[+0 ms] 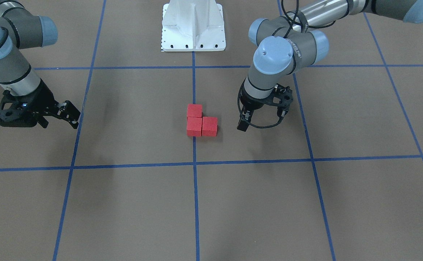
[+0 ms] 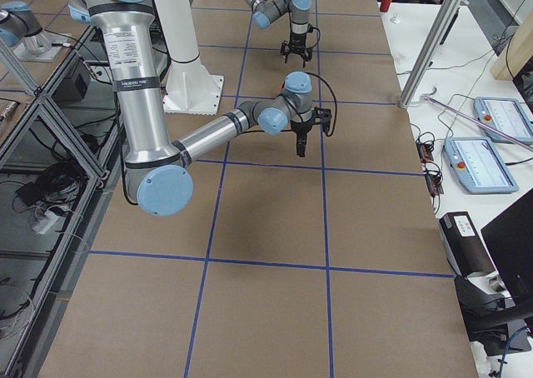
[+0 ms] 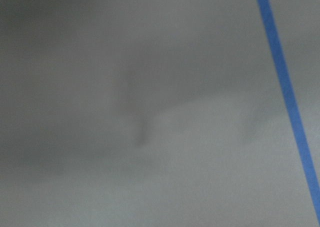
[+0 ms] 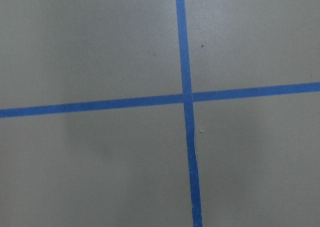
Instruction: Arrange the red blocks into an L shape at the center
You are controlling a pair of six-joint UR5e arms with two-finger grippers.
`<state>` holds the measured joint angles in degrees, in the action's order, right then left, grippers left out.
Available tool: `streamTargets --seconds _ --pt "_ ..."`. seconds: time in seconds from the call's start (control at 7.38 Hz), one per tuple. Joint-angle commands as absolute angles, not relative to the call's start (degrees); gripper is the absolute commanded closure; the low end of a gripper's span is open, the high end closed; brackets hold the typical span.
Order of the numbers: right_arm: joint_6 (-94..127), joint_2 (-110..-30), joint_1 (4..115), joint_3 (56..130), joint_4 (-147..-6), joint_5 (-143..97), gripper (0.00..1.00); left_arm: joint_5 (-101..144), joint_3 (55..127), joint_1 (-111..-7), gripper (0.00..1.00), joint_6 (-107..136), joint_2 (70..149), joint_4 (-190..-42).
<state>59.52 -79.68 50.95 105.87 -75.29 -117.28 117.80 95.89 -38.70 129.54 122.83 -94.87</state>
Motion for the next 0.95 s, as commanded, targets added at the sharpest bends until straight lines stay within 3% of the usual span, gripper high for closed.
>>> streamTargets --seconds 0.0,0.27,0.41,0.81 --pt "55.41 -79.80 55.96 105.65 -75.50 -121.09 0.00 117.95 108.75 -43.57 0.00 111.71 109.32 -95.18" --pt "49.41 -80.94 61.93 105.38 -76.37 -125.93 0.00 118.12 118.43 -48.48 0.00 94.57 96.04 -95.54" --pt "46.78 -81.82 64.92 104.42 -76.46 -127.77 0.00 121.61 119.87 -52.95 0.00 83.61 91.63 -95.62" --pt "31.95 -85.42 74.32 100.91 -76.46 -133.22 0.00 130.93 116.48 -71.39 0.00 41.53 81.59 -95.62"
